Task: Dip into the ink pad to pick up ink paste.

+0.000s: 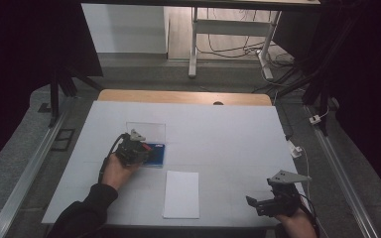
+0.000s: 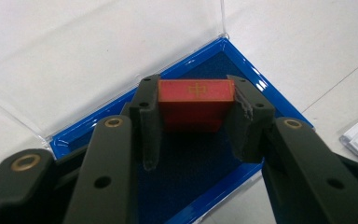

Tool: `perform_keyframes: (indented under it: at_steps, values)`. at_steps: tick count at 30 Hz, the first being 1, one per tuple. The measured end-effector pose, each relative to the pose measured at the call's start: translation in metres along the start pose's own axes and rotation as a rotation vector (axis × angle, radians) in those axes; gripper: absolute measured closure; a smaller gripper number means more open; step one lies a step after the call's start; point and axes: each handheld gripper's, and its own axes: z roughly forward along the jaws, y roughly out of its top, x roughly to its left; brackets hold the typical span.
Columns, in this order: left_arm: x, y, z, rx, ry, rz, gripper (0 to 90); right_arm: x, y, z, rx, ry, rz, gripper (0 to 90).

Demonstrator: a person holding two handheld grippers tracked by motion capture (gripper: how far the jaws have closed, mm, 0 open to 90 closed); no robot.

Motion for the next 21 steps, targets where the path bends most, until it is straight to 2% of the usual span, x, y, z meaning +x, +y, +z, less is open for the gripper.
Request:
perform_keyframes:
  at_steps: [3,8,10,15,21]
  values:
    - [0.0036,0.0,0.0002,-0.001,-0.022,-0.038,58.8,-0.0002,-0.0001,-0.0003,0.001,-0.001,0.002,0.0]
    - [0.0042,-0.0002,0.0001,-0.001,-0.025,-0.048,58.8,-0.0005,-0.0002,-0.0006,0.002,-0.002,0.002,0.0]
    - [0.0016,0.0,-0.0001,0.002,-0.009,-0.034,58.8,-0.0005,-0.0002,-0.0006,0.003,-0.002,0.001,0.0]
    - [0.0014,0.0006,-0.0007,0.004,-0.009,-0.021,58.6,-0.0001,-0.0005,-0.0006,0.003,-0.001,-0.002,0.0]
    - [-0.0028,0.0036,-0.0023,0.018,0.02,0.047,58.3,-0.0002,-0.0008,-0.001,-0.002,-0.001,-0.002,0.0]
